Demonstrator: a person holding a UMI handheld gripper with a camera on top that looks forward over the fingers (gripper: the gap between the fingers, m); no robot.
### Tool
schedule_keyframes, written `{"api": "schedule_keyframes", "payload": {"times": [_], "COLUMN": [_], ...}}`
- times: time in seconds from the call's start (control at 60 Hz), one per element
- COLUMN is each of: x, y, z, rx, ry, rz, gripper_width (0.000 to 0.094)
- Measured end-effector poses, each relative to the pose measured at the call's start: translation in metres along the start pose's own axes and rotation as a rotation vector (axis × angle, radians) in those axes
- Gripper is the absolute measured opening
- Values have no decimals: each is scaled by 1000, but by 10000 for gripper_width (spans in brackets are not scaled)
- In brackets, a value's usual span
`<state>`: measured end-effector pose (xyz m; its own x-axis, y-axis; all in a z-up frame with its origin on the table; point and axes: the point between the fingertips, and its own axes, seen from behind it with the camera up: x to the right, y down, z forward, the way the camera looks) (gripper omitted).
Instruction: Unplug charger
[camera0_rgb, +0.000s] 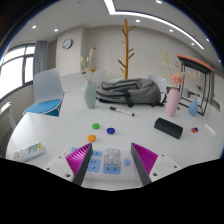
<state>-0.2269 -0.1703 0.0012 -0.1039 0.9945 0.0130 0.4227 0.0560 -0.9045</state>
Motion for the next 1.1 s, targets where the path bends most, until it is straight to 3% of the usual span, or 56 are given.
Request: {"api": "schedule_keyframes", "payload": {"times": [0.033,0.05,0.083,0.167,0.233,0.317,0.367,0.517,0.667,0.833,1.033,1.067,1.1], "x": [-4,-10,3,-1,-1,11,21,71,140,187,199,201,202], "y": [-1,-1,-2,-2,-9,-75,-110,-153,-128,-50,13,15,11], "z": [1,0,1,3,-1,-29,-45,-77,-80,-51,-29,-31,-36], "rx": [3,2,1,-28,-24,122,161,117,59,-41,-130,-145,-147], "ry": [-24,-50,-11,1,-13,-9,0,12,101,119,84,90,98], "rz": [14,10,-22,-12,12,7,44,130,74,69,27,32,37], "gripper_width": [709,572,159,60,57,57,56,55,56,75,249,347,505]}}
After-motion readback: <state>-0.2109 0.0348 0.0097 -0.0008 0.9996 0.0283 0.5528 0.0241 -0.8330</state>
